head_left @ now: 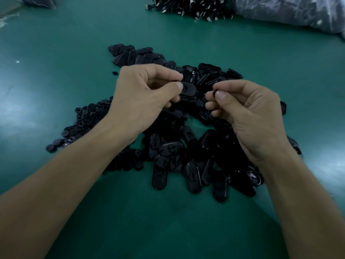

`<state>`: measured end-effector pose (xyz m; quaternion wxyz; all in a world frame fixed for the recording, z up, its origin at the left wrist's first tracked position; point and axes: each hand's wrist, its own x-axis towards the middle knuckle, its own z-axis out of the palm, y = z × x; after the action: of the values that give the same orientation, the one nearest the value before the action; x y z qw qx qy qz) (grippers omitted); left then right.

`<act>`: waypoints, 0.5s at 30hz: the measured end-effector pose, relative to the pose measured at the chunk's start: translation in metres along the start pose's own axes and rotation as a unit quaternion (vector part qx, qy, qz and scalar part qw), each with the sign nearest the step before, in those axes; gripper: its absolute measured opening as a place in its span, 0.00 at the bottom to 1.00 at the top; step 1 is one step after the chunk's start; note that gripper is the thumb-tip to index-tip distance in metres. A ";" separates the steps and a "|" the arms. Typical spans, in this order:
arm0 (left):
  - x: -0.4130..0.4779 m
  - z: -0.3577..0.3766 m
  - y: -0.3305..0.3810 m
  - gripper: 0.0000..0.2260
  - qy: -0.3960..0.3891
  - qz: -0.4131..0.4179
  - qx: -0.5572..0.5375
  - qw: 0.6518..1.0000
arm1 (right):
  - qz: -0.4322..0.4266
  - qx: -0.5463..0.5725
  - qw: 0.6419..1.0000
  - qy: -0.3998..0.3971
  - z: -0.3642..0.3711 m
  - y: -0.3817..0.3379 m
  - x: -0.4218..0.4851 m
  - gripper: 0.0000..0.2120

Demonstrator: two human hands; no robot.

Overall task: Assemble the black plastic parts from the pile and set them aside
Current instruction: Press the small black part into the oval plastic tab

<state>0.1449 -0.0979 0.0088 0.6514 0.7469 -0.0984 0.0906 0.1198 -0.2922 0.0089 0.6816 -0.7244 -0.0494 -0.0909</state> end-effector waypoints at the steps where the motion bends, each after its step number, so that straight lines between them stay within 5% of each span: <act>1: 0.000 0.000 0.000 0.05 0.000 -0.001 0.001 1.000 | 0.000 -0.009 1.000 0.001 0.000 0.000 0.000 0.08; 6: 0.000 0.000 -0.001 0.05 -0.004 -0.005 0.002 1.000 | -0.028 -0.087 0.996 0.021 0.000 0.001 0.000 0.11; 15: -0.002 0.001 0.001 0.04 -0.029 -0.025 -0.008 0.999 | -0.003 -0.019 1.000 -0.003 -0.002 0.001 0.001 0.10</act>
<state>0.1431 -0.0990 0.0088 0.6566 0.7459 -0.0993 0.0515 0.1208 -0.2941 0.0087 0.6672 -0.7374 -0.0517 -0.0913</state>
